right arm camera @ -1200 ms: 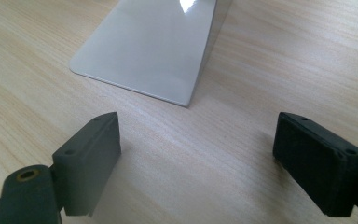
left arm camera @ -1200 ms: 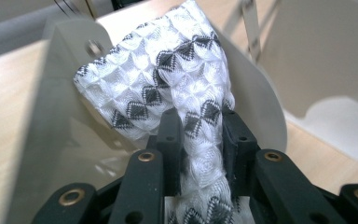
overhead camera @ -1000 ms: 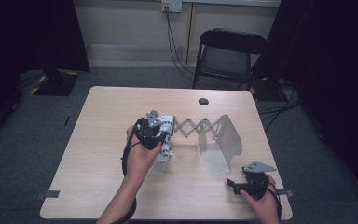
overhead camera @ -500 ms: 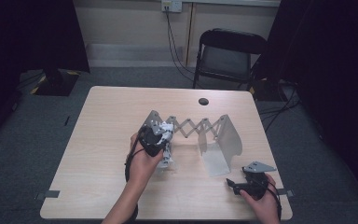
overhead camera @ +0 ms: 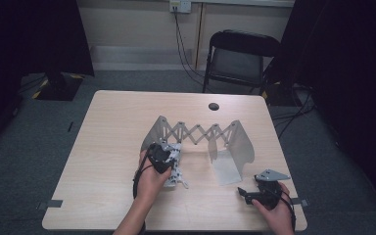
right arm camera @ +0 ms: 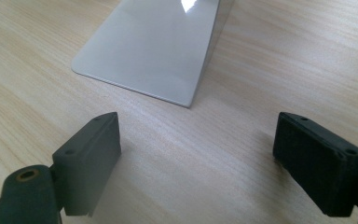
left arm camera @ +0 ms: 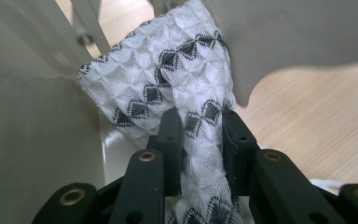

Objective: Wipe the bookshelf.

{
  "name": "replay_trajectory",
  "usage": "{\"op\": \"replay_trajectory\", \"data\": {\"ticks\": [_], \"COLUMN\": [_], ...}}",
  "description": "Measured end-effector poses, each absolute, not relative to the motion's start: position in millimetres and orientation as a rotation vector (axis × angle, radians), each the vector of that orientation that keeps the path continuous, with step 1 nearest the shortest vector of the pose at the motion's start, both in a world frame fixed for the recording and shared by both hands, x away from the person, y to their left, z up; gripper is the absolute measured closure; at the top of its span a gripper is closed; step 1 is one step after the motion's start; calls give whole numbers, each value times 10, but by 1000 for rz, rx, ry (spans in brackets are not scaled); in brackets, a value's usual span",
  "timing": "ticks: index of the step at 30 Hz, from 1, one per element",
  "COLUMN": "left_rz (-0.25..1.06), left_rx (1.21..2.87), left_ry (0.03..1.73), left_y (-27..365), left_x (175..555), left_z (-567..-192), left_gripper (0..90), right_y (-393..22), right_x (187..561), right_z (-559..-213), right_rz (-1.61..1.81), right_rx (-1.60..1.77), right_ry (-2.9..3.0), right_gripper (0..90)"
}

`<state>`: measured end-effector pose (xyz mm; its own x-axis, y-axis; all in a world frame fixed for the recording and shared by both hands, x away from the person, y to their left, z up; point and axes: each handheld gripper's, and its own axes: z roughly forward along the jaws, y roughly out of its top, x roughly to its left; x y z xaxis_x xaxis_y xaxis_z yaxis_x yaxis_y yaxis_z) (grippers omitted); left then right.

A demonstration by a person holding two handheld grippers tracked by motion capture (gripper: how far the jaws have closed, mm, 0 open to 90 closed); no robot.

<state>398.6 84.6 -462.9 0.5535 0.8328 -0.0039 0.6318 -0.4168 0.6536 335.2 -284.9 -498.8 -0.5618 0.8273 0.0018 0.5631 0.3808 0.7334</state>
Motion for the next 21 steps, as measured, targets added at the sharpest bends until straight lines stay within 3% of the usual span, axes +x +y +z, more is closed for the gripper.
{"op": "replay_trajectory", "data": {"ticks": [21], "left_rz": [345], "left_rx": [2205], "left_ry": [1142], "left_y": [1136], "left_x": [3704], "left_z": [-4737], "left_gripper": [730], "right_y": [-2848], "right_x": [3352], "right_z": [-4988], "right_rz": [996], "right_rx": [1209], "right_ry": [2280], "right_gripper": [142]}}
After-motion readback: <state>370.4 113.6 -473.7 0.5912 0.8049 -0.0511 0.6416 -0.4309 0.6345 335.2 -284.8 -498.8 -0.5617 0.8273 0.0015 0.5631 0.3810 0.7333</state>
